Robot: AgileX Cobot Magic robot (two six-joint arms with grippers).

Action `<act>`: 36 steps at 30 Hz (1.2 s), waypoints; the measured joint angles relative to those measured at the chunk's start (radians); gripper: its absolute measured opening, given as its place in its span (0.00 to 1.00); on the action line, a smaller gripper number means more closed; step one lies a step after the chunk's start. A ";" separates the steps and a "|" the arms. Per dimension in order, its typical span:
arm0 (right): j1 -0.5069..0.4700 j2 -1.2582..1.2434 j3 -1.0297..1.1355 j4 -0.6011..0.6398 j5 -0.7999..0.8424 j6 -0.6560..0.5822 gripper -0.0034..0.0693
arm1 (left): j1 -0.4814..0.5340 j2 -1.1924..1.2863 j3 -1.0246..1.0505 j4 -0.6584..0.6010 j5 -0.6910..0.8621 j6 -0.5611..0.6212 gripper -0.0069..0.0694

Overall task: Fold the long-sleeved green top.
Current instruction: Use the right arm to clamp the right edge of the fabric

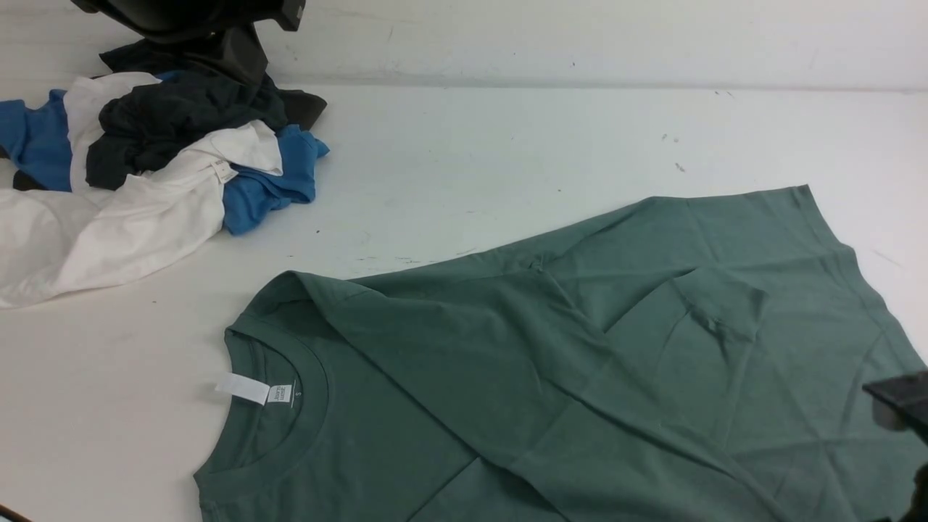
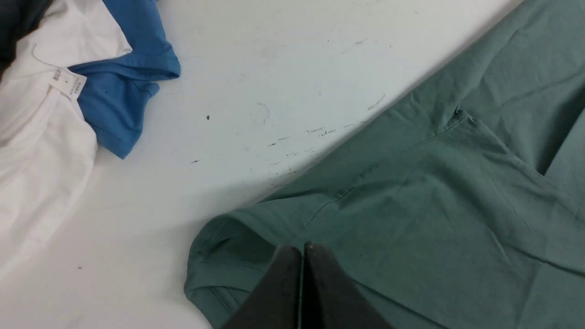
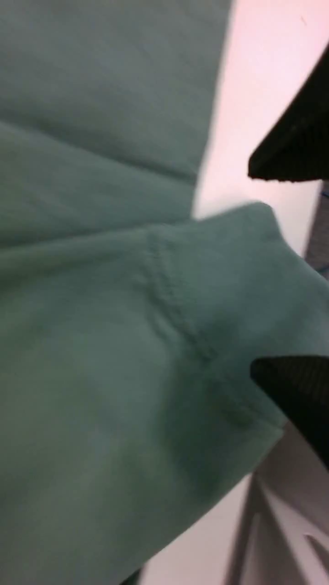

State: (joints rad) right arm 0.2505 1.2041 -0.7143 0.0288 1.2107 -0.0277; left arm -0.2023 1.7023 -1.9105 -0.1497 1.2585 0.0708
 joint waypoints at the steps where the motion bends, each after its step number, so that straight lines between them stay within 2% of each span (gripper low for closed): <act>1: 0.000 0.000 -0.032 -0.020 0.000 0.010 0.77 | 0.000 0.000 0.000 0.000 0.000 0.000 0.09; 3: 0.000 0.000 -0.067 -0.052 0.000 0.037 0.79 | 0.000 0.000 0.000 0.000 0.000 0.000 0.09; 6: -0.012 0.000 -0.135 -0.193 0.002 0.115 0.80 | 0.000 0.000 0.000 0.000 0.000 0.000 0.09; 7: -0.019 0.001 -0.139 -0.207 0.002 0.123 0.80 | 0.000 0.000 0.000 0.000 0.000 0.000 0.09; 10: -0.102 0.007 -0.149 -0.254 0.003 0.151 0.80 | 0.000 0.000 0.000 0.000 0.000 0.000 0.09; 12: -0.209 0.039 -0.151 -0.217 0.010 0.153 0.78 | 0.000 0.000 0.000 -0.001 0.000 0.000 0.09; 15: -0.317 0.110 -0.154 -0.104 0.004 0.100 0.77 | 0.000 0.000 0.001 -0.003 0.000 0.000 0.09; 20: -0.414 0.260 -0.202 0.030 -0.062 -0.002 0.77 | 0.000 0.000 0.021 -0.003 0.000 0.005 0.09; 24: -0.442 0.381 -0.309 0.035 -0.117 -0.024 0.77 | 0.000 0.000 0.024 -0.002 0.000 0.017 0.09; 31: -0.446 0.571 -0.488 -0.058 -0.131 -0.028 0.78 | 0.000 0.000 0.024 -0.003 0.000 0.022 0.09; 36: -0.447 0.717 -0.592 -0.117 -0.131 -0.028 0.85 | 0.000 0.000 0.024 -0.003 0.000 0.022 0.09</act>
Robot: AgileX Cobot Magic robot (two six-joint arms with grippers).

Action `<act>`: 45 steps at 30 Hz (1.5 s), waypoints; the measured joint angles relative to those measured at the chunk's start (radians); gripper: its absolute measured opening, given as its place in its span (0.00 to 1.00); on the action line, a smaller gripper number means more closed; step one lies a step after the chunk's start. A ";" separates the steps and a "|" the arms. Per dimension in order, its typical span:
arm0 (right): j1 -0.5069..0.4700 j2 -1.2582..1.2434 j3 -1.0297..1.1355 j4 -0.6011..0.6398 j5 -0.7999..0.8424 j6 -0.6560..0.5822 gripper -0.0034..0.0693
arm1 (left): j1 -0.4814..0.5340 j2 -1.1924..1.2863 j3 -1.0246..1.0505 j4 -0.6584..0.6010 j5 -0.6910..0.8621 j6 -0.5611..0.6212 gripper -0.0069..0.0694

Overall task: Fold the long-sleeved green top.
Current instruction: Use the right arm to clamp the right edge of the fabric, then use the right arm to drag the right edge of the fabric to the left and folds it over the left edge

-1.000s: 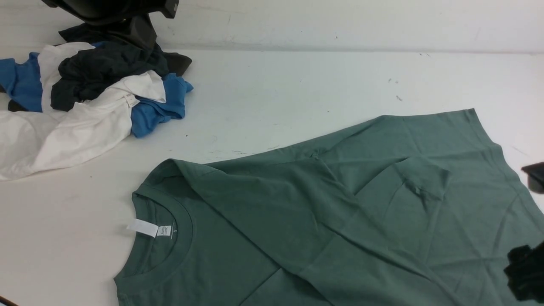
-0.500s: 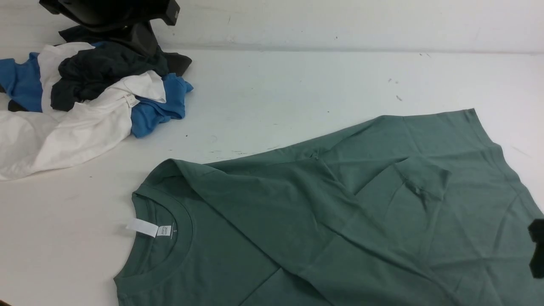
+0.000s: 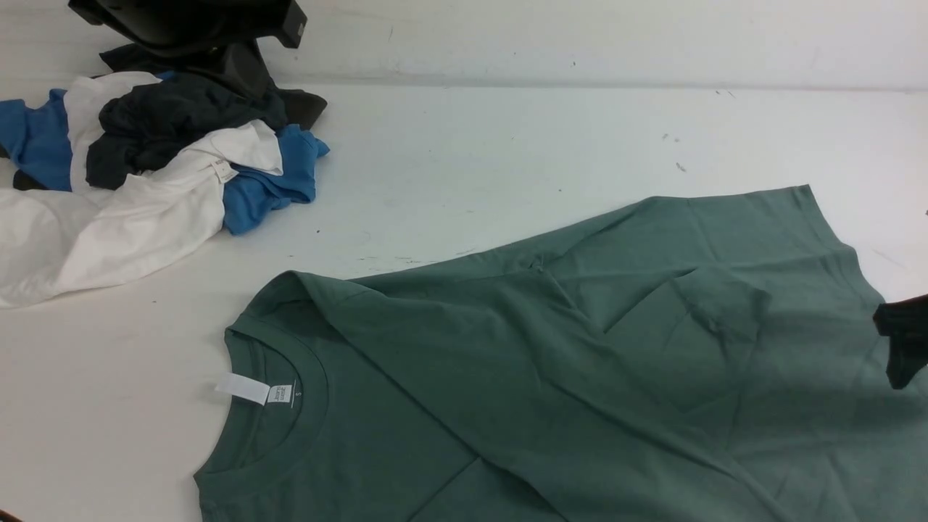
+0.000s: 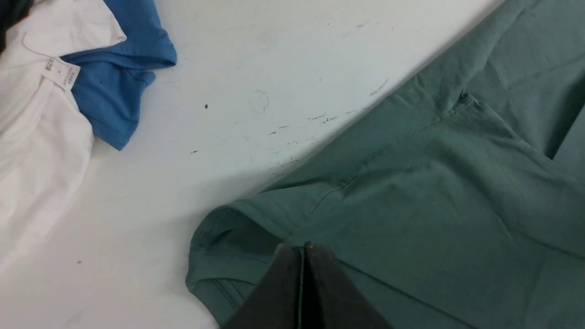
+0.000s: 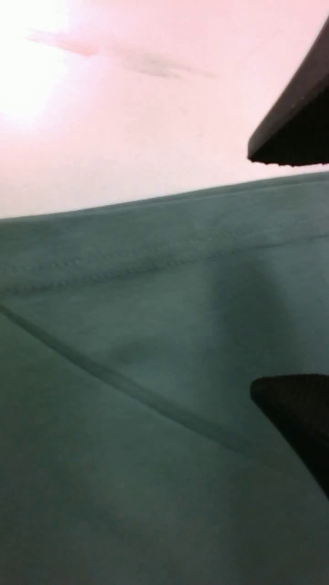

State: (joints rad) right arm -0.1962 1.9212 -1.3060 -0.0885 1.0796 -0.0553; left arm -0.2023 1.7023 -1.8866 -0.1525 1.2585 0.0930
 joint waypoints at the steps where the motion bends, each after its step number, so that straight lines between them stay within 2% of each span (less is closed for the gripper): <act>1: 0.000 0.005 -0.004 0.000 0.000 0.000 0.85 | 0.000 0.000 0.000 0.000 0.000 0.000 0.09; 5: 0.000 0.086 -0.060 0.000 0.007 -0.018 0.87 | 0.000 0.000 0.000 0.000 0.000 0.004 0.09; 8: -0.001 0.113 -0.075 0.015 0.018 -0.082 0.86 | 0.000 0.000 0.000 0.000 0.000 0.008 0.09; 12: -0.002 0.126 -0.087 0.052 0.025 -0.182 0.79 | 0.000 0.000 0.000 0.000 0.000 0.009 0.09; 14: -0.004 0.129 -0.089 0.096 0.029 -0.237 0.70 | 0.000 0.000 0.000 0.000 0.000 0.011 0.09; 15: -0.004 0.130 -0.089 0.101 0.029 -0.242 0.70 | 0.000 0.000 0.000 0.000 0.000 0.011 0.09; 17: -0.004 0.131 -0.091 0.136 0.033 -0.290 0.54 | 0.000 0.000 0.000 0.000 0.000 0.012 0.09; 18: -0.004 0.131 -0.092 0.139 0.034 -0.296 0.53 | 0.000 0.000 0.000 0.000 0.000 0.012 0.09; 19: -0.005 0.132 -0.095 0.174 0.041 -0.319 0.36 | 0.000 0.000 0.000 0.000 0.000 0.012 0.09; 23: -0.005 0.143 -0.125 0.213 0.098 -0.324 0.09 | 0.000 0.000 0.001 0.001 0.000 0.013 0.09; 26: -0.005 0.145 -0.159 0.192 0.122 -0.308 0.06 | 0.004 0.000 0.001 0.008 0.000 0.014 0.09; 30: -0.034 0.087 -0.240 -0.007 0.142 -0.205 0.05 | 0.053 0.000 0.001 0.014 0.000 0.016 0.09; 31: -0.034 0.087 -0.240 -0.007 0.142 -0.205 0.05 | 0.057 0.000 0.001 0.014 0.000 0.016 0.09; 32: -0.060 0.053 -0.261 -0.088 0.140 -0.161 0.05 | 0.090 0.000 0.001 0.011 0.000 0.016 0.09; 35: -0.112 0.006 -0.283 -0.134 0.143 -0.123 0.05 | 0.145 0.000 0.001 -0.008 0.000 0.018 0.09; 40: -0.158 -0.061 -0.330 -0.071 0.158 -0.102 0.05 | 0.213 0.000 0.001 -0.056 0.000 0.032 0.09; 45: -0.081 -0.149 -0.352 0.089 0.161 -0.052 0.05 | 0.237 0.000 0.001 -0.064 0.000 0.049 0.09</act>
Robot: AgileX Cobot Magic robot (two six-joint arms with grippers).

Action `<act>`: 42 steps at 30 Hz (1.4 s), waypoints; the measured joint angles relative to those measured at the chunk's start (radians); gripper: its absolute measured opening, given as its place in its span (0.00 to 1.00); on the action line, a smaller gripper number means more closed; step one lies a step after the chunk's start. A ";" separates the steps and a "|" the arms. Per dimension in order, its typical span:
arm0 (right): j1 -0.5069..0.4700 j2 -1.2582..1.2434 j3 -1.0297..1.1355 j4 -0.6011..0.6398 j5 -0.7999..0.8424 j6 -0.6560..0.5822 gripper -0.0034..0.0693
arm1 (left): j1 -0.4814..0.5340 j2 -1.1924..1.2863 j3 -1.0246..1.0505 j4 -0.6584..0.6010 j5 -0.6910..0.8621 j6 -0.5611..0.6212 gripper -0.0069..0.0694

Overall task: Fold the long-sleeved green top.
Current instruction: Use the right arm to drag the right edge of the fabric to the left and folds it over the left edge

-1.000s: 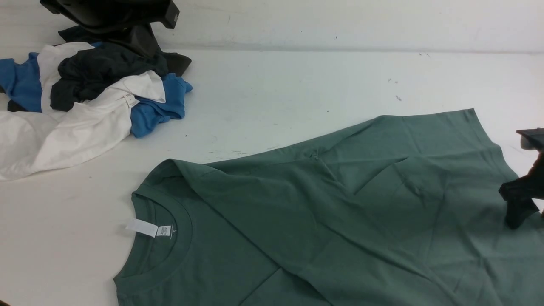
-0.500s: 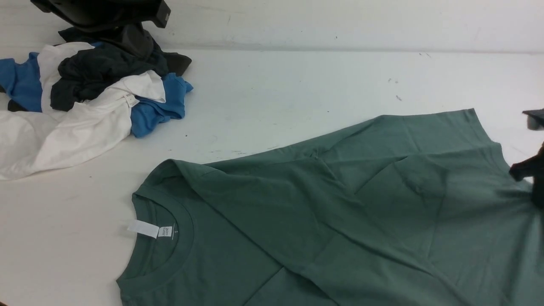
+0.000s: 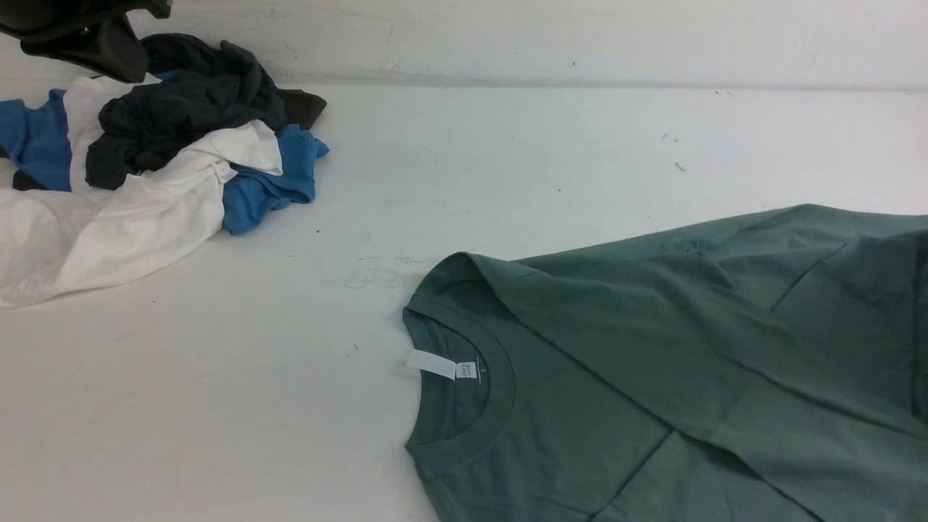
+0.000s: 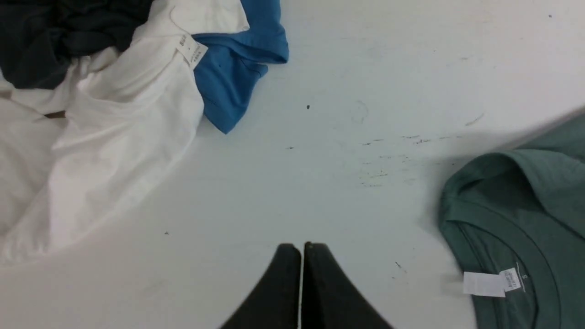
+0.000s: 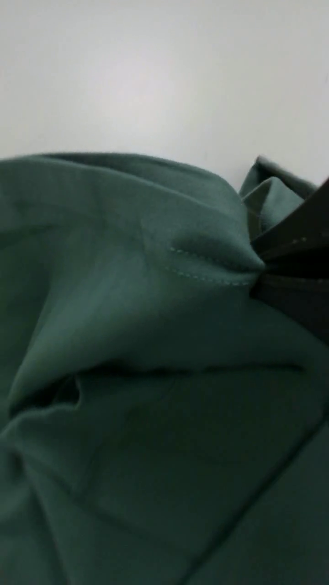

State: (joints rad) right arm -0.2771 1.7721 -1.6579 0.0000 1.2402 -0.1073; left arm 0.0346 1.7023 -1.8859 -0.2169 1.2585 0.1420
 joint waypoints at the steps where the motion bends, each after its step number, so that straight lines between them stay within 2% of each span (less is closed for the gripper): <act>1: 0.032 -0.023 0.000 0.029 0.004 0.015 0.05 | 0.001 0.000 0.000 -0.001 0.000 0.009 0.09; 3: 0.113 -0.067 0.000 0.089 0.006 0.052 0.05 | 0.001 0.000 0.000 -0.003 0.000 0.015 0.09; 4: 0.113 -0.067 0.000 0.089 0.006 0.052 0.05 | 0.001 0.000 0.000 -0.003 0.000 0.015 0.09; 5: 0.199 -0.103 0.000 0.144 0.008 0.099 0.05 | 0.001 0.000 0.000 -0.008 0.000 0.018 0.09; 6: 0.209 -0.106 0.000 0.155 0.009 0.107 0.05 | 0.001 0.000 0.000 -0.008 0.000 0.018 0.09; 7: 0.305 -0.124 0.000 0.197 0.010 0.145 0.05 | 0.001 0.000 0.000 -0.009 0.000 0.020 0.09; 9: 0.372 -0.127 0.000 0.217 0.011 0.170 0.05 | 0.001 0.000 0.000 -0.009 0.000 0.020 0.09; 10: 0.441 -0.126 0.000 0.240 0.012 0.191 0.05 | 0.001 0.000 0.000 -0.010 0.000 0.020 0.09; 16: 0.767 -0.052 0.063 0.265 0.010 0.244 0.05 | 0.001 0.000 0.000 -0.012 0.000 0.020 0.09; 22: 0.956 0.100 0.117 0.247 -0.004 0.255 0.10 | 0.001 0.000 0.000 -0.027 0.000 0.020 0.09; 25: 1.004 0.176 0.118 0.241 -0.011 0.255 0.18 | 0.001 0.000 0.000 -0.029 0.000 0.020 0.09; 27: 1.029 0.225 0.118 0.241 -0.017 0.255 0.28 | 0.001 0.000 0.000 -0.029 0.000 0.020 0.09; 29: 1.034 0.237 0.119 0.239 -0.018 0.255 0.34 | 0.002 0.000 0.000 -0.029 0.000 0.020 0.09; 31: 1.034 0.242 0.109 0.217 -0.017 0.255 0.46 | 0.002 0.000 0.000 -0.029 0.000 0.020 0.09; 34: 1.033 0.218 0.084 0.176 -0.020 0.255 0.55 | 0.002 0.000 0.000 -0.032 0.000 0.020 0.09; 37: 1.026 0.148 0.078 0.158 -0.019 0.252 0.60 | 0.002 0.000 0.000 -0.033 0.000 0.020 0.09; 42: 1.026 -0.013 0.090 0.147 -0.015 0.240 0.61 | 0.002 0.000 0.000 -0.033 0.000 0.020 0.09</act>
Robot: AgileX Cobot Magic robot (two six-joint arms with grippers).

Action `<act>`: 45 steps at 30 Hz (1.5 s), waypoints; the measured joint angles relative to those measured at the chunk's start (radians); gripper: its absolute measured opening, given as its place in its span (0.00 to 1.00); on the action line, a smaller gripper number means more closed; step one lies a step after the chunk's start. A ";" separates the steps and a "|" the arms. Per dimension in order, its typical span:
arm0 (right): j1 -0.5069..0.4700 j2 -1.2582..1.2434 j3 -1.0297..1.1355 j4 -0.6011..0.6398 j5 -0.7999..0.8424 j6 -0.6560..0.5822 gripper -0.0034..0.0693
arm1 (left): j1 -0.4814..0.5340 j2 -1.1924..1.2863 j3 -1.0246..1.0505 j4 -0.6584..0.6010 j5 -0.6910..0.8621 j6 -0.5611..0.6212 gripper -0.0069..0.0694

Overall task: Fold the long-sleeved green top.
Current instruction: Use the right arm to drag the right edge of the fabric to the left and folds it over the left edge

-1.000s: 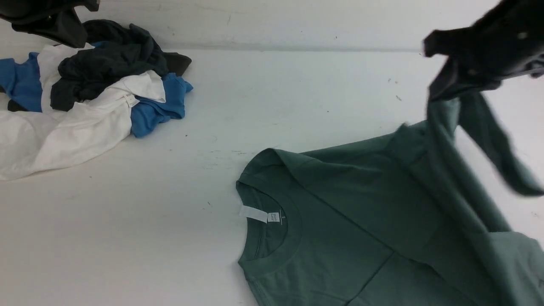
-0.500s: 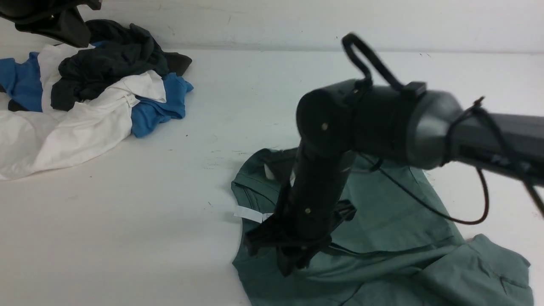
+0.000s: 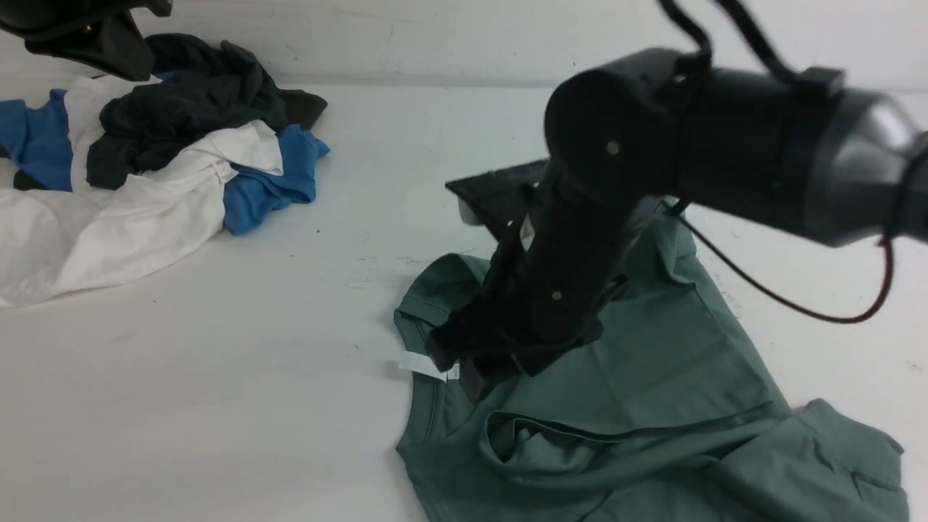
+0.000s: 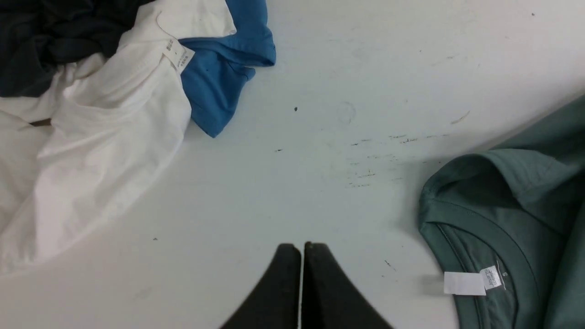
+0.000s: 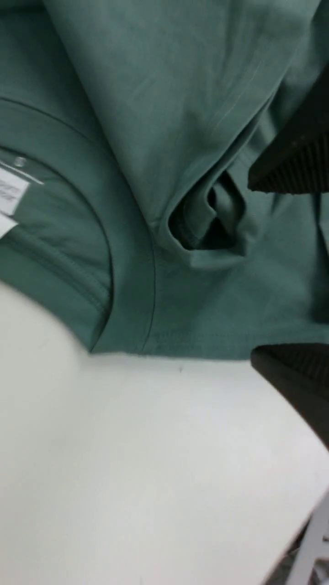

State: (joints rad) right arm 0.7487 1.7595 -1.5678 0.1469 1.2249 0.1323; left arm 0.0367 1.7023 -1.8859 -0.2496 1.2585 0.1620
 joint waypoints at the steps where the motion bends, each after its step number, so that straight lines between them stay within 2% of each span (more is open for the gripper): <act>1: -0.001 -0.037 0.011 -0.010 0.001 0.000 0.61 | 0.000 0.000 0.000 -0.001 0.000 0.000 0.09; 4: -0.015 -0.101 0.052 -0.037 0.004 0.006 0.61 | 0.000 0.000 0.000 -0.001 0.000 0.000 0.09; 9: -0.156 -0.162 0.201 -0.075 0.007 0.019 0.61 | 0.000 0.000 0.000 -0.001 0.000 0.000 0.09; 10: -0.228 -0.155 0.257 -0.075 0.007 0.019 0.61 | 0.000 0.000 0.000 -0.001 0.000 0.000 0.09; 12: -0.317 -0.135 0.293 -0.070 0.007 0.019 0.61 | 0.000 0.000 0.000 -0.001 0.000 0.000 0.09; 13: -0.317 -0.133 0.300 -0.069 0.007 0.019 0.61 | 0.000 0.000 0.000 -0.001 0.000 0.000 0.09; 14: -0.386 -0.103 0.313 -0.058 0.007 0.019 0.61 | 0.000 0.000 0.000 -0.001 0.000 0.000 0.09; 19: -0.493 -0.015 0.316 -0.034 -0.025 0.004 0.61 | 0.000 0.000 0.000 -0.001 0.000 0.001 0.09; 28: -0.507 0.120 0.316 -0.081 -0.074 -0.028 0.61 | 0.000 0.000 0.000 -0.002 0.000 0.001 0.09; 41: -0.507 0.134 0.300 -0.138 -0.129 -0.033 0.61 | 0.000 0.000 0.000 -0.020 0.000 0.001 0.09; 45: -0.507 0.138 0.300 -0.106 -0.136 -0.059 0.55 | 0.000 0.000 0.000 -0.022 0.000 0.001 0.09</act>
State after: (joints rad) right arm 0.2413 1.8978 -1.2678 0.0410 1.0889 0.0731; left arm 0.0367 1.7023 -1.8859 -0.2719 1.2585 0.1629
